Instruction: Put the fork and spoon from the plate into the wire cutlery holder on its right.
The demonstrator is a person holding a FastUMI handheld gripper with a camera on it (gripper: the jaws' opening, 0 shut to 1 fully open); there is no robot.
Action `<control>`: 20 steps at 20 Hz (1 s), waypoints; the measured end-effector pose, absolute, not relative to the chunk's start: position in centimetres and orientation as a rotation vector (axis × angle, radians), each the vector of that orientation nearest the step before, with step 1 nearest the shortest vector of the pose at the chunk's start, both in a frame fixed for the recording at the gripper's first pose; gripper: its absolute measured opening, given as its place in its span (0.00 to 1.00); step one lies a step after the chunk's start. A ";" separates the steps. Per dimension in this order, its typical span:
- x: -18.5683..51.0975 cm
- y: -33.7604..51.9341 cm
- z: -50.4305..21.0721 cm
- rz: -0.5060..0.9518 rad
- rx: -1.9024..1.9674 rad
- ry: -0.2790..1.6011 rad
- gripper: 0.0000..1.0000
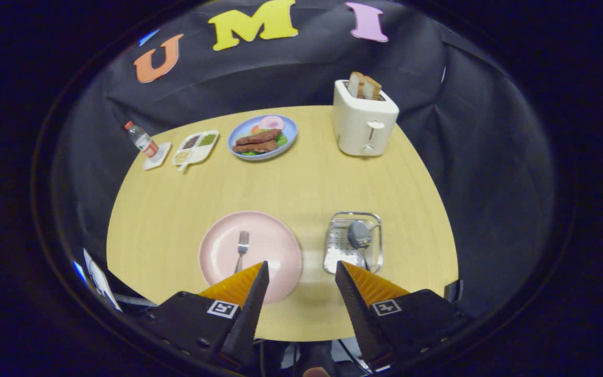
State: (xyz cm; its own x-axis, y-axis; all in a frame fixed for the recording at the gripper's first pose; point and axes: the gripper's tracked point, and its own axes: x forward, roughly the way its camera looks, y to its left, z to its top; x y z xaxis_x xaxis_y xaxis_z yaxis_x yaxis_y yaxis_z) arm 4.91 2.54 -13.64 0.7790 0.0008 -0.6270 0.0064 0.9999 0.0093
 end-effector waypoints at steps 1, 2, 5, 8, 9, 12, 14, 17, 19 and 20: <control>5.0 4.2 -14.6 0.009 0.020 0.660 0.77; 4.9 5.7 -15.7 0.018 0.041 0.649 0.77; 4.6 8.7 -18.9 0.007 0.098 0.633 0.77; 4.7 10.0 -21.7 -0.025 0.101 0.636 0.77; 4.7 10.4 -22.6 -0.034 0.099 0.646 0.77; 4.6 10.7 -24.3 -0.066 0.106 0.665 0.77; 4.8 10.6 -25.4 -0.091 0.115 0.685 0.69; 4.9 10.4 -26.3 -0.114 0.120 0.713 0.53; 5.0 10.4 -27.1 -0.122 0.127 0.741 0.35; 5.1 10.6 -27.4 -0.116 0.132 0.751 0.31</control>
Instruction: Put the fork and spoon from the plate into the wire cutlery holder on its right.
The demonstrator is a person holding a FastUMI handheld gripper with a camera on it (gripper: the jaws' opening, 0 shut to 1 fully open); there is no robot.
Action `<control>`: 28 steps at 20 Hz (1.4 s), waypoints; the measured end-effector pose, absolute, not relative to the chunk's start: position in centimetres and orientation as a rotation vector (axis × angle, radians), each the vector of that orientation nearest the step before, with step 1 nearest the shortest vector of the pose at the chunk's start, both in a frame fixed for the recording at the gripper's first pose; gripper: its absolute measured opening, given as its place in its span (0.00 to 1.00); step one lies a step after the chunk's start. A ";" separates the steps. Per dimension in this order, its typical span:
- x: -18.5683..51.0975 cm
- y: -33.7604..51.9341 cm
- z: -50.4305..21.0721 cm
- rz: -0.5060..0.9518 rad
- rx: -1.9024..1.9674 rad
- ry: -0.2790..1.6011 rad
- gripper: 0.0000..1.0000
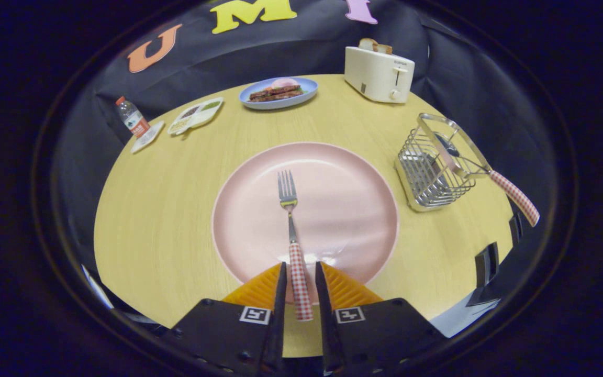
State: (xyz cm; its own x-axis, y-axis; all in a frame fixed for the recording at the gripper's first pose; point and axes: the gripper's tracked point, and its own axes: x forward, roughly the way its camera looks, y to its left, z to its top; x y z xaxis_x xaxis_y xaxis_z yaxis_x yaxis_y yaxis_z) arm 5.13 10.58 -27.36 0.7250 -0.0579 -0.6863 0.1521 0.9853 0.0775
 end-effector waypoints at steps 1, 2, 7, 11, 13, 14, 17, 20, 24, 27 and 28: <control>5.1 10.6 -27.2 -0.114 0.133 0.760 0.27; 5.8 10.1 -27.8 -0.123 0.124 0.761 0.18; 4.4 10.3 -24.7 -0.068 0.175 0.794 0.09; 3.3 8.2 -19.4 -0.038 0.247 0.793 0.09; 2.5 6.4 -16.6 -0.038 0.276 0.791 0.09; 2.0 5.3 -15.4 -0.042 0.287 0.795 0.09; 0.2 1.8 -12.6 -0.065 0.294 0.824 0.09; -1.4 -1.3 -11.2 -0.092 0.309 0.881 0.09; -2.0 -4.0 -11.1 -0.118 0.311 0.951 0.09; -2.1 -4.4 -12.3 -0.114 0.317 1.026 0.09; -2.0 -4.2 -12.8 -0.106 0.327 1.051 0.09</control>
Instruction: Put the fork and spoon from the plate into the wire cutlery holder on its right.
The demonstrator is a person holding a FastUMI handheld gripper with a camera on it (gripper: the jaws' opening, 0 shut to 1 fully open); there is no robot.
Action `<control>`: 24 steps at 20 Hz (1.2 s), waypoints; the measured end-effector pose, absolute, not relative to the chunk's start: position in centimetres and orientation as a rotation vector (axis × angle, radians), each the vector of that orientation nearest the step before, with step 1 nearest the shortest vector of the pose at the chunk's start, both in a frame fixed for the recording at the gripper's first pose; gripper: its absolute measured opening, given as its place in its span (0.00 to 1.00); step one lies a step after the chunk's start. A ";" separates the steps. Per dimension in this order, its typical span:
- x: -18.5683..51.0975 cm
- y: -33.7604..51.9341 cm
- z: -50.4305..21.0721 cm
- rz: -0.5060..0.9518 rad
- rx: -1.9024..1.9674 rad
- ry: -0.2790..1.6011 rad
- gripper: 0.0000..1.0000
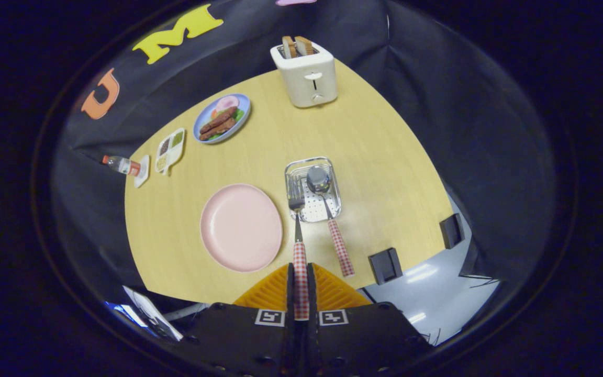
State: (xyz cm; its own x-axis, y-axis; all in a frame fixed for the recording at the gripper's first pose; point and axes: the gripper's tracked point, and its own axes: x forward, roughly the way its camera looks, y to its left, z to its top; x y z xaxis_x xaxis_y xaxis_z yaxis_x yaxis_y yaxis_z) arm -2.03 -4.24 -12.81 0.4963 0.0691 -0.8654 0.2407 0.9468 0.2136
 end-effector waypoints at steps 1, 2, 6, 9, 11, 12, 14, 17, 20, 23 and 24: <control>-2.1 -3.9 -13.1 -0.095 0.348 1.075 0.09; -2.0 -3.9 -13.4 -0.099 0.362 1.090 0.09; -1.7 -4.5 -14.0 -0.117 0.384 1.121 0.09; -1.0 -4.6 -14.0 -0.124 0.405 1.134 0.09; -0.2 -4.8 -14.2 -0.133 0.416 1.149 0.09; 0.1 -4.8 -14.2 -0.140 0.424 1.158 0.09; 0.7 -4.9 -14.2 -0.148 0.428 1.164 0.09; 1.8 -5.2 -14.1 -0.166 0.426 1.165 0.09; 2.6 -5.3 -13.9 -0.175 0.422 1.161 0.13; 3.3 -5.1 -13.3 -0.166 0.431 1.141 0.20; 3.6 -5.0 -13.0 -0.161 0.427 1.124 0.22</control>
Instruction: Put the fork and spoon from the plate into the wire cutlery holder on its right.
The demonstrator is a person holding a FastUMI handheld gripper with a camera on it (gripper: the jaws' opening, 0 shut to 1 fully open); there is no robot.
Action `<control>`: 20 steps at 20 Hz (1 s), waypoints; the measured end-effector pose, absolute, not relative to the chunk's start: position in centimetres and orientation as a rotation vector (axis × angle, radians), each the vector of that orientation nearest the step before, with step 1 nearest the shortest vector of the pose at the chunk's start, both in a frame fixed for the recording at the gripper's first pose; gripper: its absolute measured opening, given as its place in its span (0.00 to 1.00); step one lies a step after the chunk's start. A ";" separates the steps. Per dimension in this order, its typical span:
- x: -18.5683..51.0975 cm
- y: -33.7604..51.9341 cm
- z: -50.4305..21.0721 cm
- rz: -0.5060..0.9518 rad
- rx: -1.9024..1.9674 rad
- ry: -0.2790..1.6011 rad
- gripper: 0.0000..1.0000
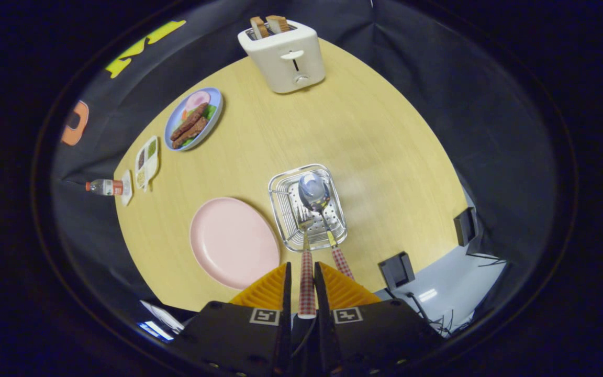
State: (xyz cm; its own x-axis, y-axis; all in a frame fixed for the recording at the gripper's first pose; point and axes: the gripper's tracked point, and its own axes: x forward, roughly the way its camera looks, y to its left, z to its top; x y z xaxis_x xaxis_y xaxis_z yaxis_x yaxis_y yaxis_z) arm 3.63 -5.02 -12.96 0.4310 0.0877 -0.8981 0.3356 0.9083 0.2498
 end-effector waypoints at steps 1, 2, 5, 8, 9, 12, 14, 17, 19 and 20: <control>3.8 -5.0 -12.6 -0.156 0.416 1.110 0.31; 4.1 -5.0 -12.2 -0.151 0.409 1.091 0.36; 4.5 -4.9 -11.2 -0.135 0.381 1.040 0.55; 4.5 -4.7 -10.3 -0.119 0.364 1.002 0.58; 4.4 -4.6 -10.2 -0.114 0.359 0.989 0.62; 4.7 -3.9 -8.6 -0.089 0.334 0.919 0.70; 5.1 -3.3 -6.6 -0.069 0.282 0.826 0.77; 5.6 -1.7 -2.3 -0.042 0.181 0.634 0.91; 5.3 -0.2 1.1 -0.024 0.123 0.488 0.95; 5.0 0.5 2.5 -0.016 0.097 0.418 0.95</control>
State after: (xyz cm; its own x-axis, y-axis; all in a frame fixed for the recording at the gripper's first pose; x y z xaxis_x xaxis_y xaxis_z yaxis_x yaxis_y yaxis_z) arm 4.98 0.52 2.50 0.9140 0.0041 -0.4057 0.0359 0.9952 0.0910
